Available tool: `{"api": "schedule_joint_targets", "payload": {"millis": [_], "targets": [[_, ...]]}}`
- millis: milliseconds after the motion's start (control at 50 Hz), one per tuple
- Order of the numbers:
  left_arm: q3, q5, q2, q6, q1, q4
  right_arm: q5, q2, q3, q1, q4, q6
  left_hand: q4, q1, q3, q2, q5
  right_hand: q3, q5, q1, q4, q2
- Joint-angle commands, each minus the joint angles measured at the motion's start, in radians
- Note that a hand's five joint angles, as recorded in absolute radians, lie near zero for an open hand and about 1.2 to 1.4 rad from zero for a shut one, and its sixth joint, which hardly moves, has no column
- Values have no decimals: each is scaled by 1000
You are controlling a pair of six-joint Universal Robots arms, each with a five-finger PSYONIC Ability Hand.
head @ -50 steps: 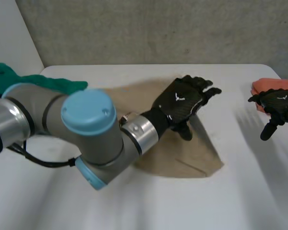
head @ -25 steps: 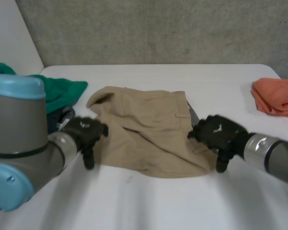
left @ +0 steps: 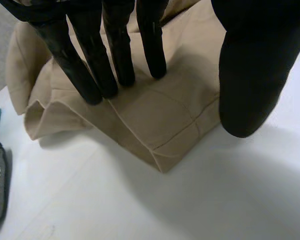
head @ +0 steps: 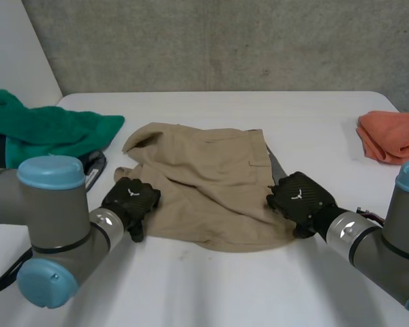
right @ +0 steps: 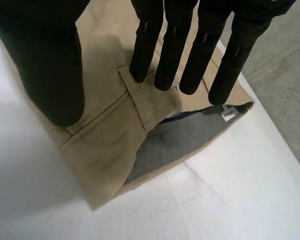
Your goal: Fold the laundry.
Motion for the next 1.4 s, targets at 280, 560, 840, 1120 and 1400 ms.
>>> {"api": "schedule_joint_targets", "payload": {"millis": [280,560,840,1120,1400], "targets": [[20,-69,151,26,-13,57,69,-69,-108,-2,117,145,804,786,807,801,806,248,278,251,248,241],[140,-80,194,10,-31,-98,30,-172,-69,-31,413,192,804,786,807,801,806,-240,-211,-238,-240,-248],[249,-106,199,-128,-30,-267,111,24,10,80,-55,148,804,786,807,801,806,-182,-153,-179,-182,-190],[298,-81,362,-257,-2,-497,178,-273,-99,57,19,169,804,786,807,801,806,617,646,620,617,610],[393,-55,483,-116,4,-646,151,-165,-670,-3,720,148,804,786,807,801,806,617,646,620,617,610]]}}
